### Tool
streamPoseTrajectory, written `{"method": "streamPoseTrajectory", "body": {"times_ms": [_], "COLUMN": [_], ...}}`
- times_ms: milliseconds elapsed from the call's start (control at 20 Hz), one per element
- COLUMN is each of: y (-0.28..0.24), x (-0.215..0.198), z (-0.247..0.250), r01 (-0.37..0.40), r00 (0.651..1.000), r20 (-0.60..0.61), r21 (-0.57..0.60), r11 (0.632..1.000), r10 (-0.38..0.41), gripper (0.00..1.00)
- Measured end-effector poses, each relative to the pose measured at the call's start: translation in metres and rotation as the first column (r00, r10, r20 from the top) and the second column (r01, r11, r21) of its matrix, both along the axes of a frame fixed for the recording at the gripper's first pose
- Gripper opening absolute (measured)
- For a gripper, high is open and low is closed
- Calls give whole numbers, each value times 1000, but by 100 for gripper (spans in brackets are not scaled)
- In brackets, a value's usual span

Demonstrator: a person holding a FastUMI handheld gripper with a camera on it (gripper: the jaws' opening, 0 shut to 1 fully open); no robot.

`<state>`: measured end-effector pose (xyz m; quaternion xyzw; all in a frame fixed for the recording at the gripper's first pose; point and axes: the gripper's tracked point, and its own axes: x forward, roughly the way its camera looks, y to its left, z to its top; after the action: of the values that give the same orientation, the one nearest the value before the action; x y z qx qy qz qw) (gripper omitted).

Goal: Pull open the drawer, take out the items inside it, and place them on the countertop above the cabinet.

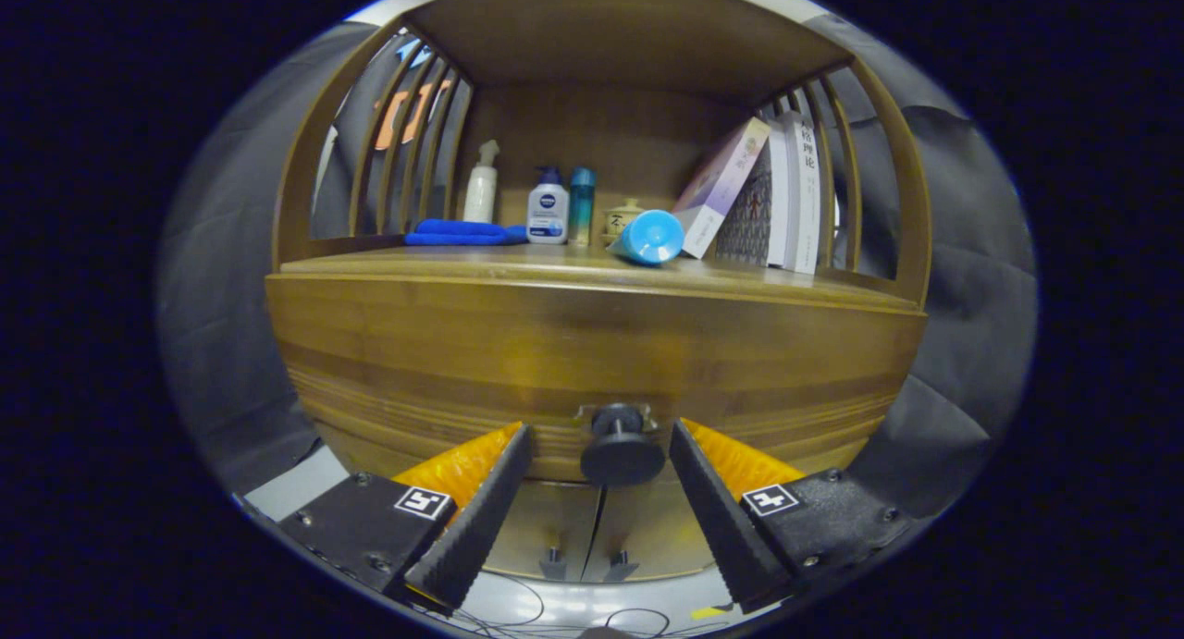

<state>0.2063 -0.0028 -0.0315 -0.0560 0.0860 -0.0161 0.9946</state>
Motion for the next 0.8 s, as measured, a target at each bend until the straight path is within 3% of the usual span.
{"method": "streamPoseTrajectory", "body": {"times_ms": [350, 800], "y": [1, -15], "x": [-125, -214], "z": [-34, 53], "r01": [-10, -2], "r00": [1000, 980], "r20": [-24, 200], "r21": [115, 3], "r11": [993, 1000], "r10": [13, 2], "gripper": [100, 99]}}
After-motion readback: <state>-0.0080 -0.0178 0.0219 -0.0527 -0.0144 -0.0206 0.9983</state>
